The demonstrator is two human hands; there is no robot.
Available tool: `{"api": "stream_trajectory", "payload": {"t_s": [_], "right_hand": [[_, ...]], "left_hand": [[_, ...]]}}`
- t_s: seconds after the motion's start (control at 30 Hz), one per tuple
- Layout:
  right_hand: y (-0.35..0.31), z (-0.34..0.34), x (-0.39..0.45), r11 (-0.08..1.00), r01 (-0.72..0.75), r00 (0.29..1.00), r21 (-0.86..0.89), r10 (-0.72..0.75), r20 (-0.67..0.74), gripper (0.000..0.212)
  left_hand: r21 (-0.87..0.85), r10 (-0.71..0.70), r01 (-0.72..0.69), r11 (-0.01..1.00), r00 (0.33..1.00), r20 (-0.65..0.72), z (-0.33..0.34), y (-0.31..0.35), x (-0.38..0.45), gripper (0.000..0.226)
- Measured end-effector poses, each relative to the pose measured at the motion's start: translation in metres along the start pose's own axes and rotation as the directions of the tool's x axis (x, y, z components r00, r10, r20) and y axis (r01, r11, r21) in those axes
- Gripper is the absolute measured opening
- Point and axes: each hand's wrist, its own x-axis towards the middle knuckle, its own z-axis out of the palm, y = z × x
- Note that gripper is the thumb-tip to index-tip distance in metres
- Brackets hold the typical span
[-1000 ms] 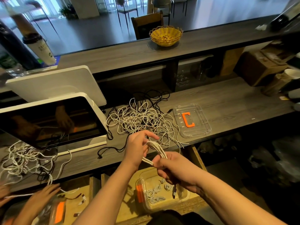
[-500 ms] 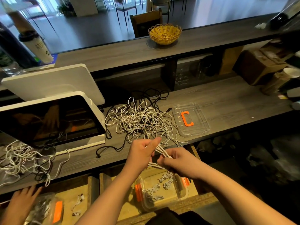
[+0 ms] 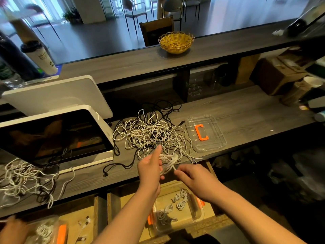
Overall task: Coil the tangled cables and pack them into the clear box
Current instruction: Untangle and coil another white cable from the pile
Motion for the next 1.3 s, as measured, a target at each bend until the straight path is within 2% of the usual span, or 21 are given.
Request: {"api": "stream_trajectory", "payload": {"t_s": [0.1, 0.17, 0.23, 0.3, 0.33, 0.4, 0.47, 0.6, 0.77, 0.93, 1.03, 1.1, 1.2, 1.3], "right_hand": [[-0.016, 0.007, -0.004, 0.985, 0.073, 0.997, -0.154, -0.068, 0.033, 0.027], [-0.023, 0.009, -0.007, 0.962, 0.116, 0.993, -0.248, -0.111, 0.034, 0.027], [-0.028, 0.006, -0.009, 0.950, 0.153, 0.988, -0.274, -0.149, 0.036, 0.026], [-0.033, 0.001, -0.011, 0.949, 0.181, 0.983, -0.256, -0.174, 0.052, 0.020], [-0.034, -0.001, -0.012, 0.950, 0.188, 0.982, -0.248, -0.181, 0.054, 0.017], [-0.031, -0.008, -0.011, 0.951, 0.172, 0.985, -0.257, -0.174, 0.015, 0.017], [-0.025, -0.016, -0.008, 0.944, 0.141, 0.983, -0.297, -0.169, -0.074, 0.022], [-0.013, -0.037, 0.003, 0.947, 0.097, 0.970, -0.306, -0.159, -0.186, 0.031], [0.003, -0.058, 0.015, 0.971, 0.012, 0.957, -0.241, -0.081, -0.279, 0.032], [0.012, -0.053, 0.022, 0.986, 0.026, 0.985, -0.166, -0.054, -0.166, 0.020], [0.020, -0.045, 0.020, 0.996, 0.019, 0.991, -0.089, -0.031, -0.133, 0.010], [0.022, -0.038, 0.018, 0.997, 0.013, 0.994, -0.071, -0.020, -0.106, 0.012], [0.017, -0.024, 0.011, 0.998, 0.014, 1.000, -0.066, -0.015, -0.019, 0.022], [0.005, -0.015, 0.001, 0.992, 0.062, 0.997, -0.114, -0.057, 0.044, 0.029]], "left_hand": [[0.058, 0.124, -0.118, 0.991, 0.987, -0.107, 0.008, 0.005, 0.002, 0.045], [0.167, 0.279, -0.258, 0.952, 0.953, -0.116, 0.010, 0.006, 0.004, 0.054], [0.355, 0.502, -0.450, 0.819, 0.862, -0.065, 0.009, 0.006, 0.008, 0.060], [0.531, 0.677, -0.604, 0.594, 0.732, 0.076, 0.006, 0.009, 0.011, 0.060], [0.578, 0.706, -0.639, 0.507, 0.693, 0.146, 0.005, 0.009, 0.013, 0.060], [0.619, 0.687, -0.652, 0.437, 0.687, 0.238, 0.001, 0.006, 0.018, 0.059], [0.612, 0.610, -0.647, 0.455, 0.727, 0.315, 0.000, 0.002, 0.022, 0.059], [0.578, 0.435, -0.598, 0.555, 0.801, 0.411, 0.005, 0.011, 0.014, 0.062], [0.517, 0.319, -0.581, 0.628, 0.798, 0.511, 0.007, 0.019, 0.002, 0.064], [0.377, 0.251, -0.562, 0.736, 0.744, 0.619, 0.008, 0.024, -0.014, 0.073], [0.303, 0.267, -0.514, 0.803, 0.764, 0.588, 0.009, 0.025, -0.019, 0.071], [0.259, 0.323, -0.511, 0.820, 0.786, 0.528, 0.008, 0.026, -0.019, 0.073], [0.217, 0.394, -0.505, 0.835, 0.825, 0.405, 0.006, 0.023, -0.017, 0.063], [0.243, 0.431, -0.494, 0.834, 0.861, 0.271, 0.006, 0.021, -0.014, 0.060]]}}
